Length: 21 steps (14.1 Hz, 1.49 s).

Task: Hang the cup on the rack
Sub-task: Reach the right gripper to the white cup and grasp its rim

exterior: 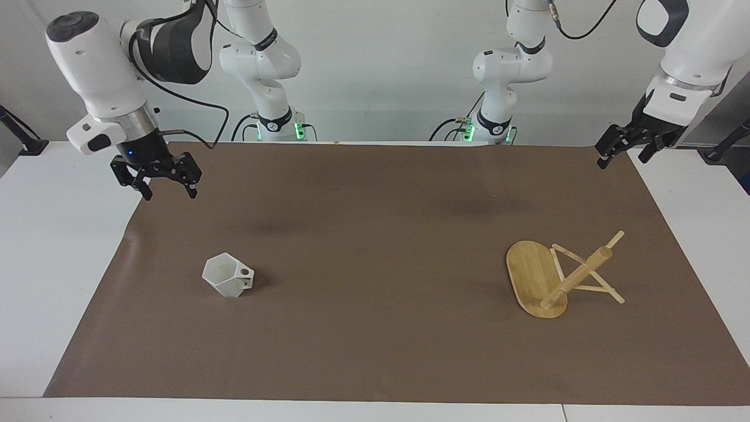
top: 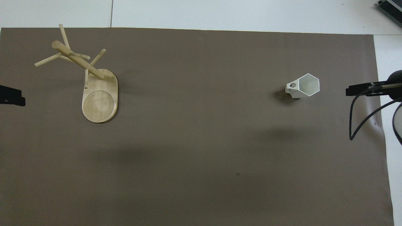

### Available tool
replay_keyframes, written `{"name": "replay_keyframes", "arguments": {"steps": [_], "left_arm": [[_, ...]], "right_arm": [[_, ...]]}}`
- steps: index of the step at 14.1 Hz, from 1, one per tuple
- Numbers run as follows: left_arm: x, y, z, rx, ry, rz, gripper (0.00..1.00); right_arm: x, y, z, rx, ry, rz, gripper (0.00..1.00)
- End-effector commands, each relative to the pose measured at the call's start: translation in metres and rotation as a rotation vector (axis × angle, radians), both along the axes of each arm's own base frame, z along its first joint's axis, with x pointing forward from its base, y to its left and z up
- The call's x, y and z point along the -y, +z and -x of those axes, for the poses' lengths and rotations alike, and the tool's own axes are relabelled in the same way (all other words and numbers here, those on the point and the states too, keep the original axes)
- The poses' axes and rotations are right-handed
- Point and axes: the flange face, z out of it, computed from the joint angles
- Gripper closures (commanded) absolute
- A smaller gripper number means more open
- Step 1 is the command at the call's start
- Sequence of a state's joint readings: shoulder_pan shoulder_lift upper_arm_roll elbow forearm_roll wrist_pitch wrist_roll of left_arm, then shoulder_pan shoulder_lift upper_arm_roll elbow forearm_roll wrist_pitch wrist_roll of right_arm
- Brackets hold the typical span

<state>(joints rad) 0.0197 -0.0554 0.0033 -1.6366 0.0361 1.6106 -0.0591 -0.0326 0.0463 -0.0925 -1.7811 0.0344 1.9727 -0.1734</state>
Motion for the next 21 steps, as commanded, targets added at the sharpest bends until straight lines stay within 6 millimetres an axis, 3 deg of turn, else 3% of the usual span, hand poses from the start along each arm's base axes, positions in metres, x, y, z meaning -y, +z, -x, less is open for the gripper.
{"name": "replay_keyframes", "arguments": {"steps": [1,5,10,15,17,21], "left_arm": [[0.001,-0.002,0.006,-0.005,-0.011,0.009,0.00],[0.005,-0.001,0.005,0.003,-0.021,0.017,0.00],[0.008,-0.001,0.003,0.021,-0.017,0.064,0.00],[0.009,0.000,0.003,0.026,-0.017,0.063,0.00],[0.008,0.000,0.003,0.023,-0.012,0.063,0.00],[0.004,-0.001,0.005,0.009,-0.003,0.062,0.00]], "right_arm": [[0.004,-0.050,-0.029,0.015,0.018,0.001,0.00],[0.000,-0.104,-0.043,0.056,0.011,0.010,0.00],[-0.004,-0.150,-0.046,0.066,0.005,0.015,0.00],[-0.002,-0.179,-0.051,0.057,-0.045,0.005,0.00],[-0.003,-0.182,-0.049,0.043,-0.064,-0.022,0.00],[-0.006,-0.181,-0.049,0.039,-0.096,-0.039,0.29]]}}
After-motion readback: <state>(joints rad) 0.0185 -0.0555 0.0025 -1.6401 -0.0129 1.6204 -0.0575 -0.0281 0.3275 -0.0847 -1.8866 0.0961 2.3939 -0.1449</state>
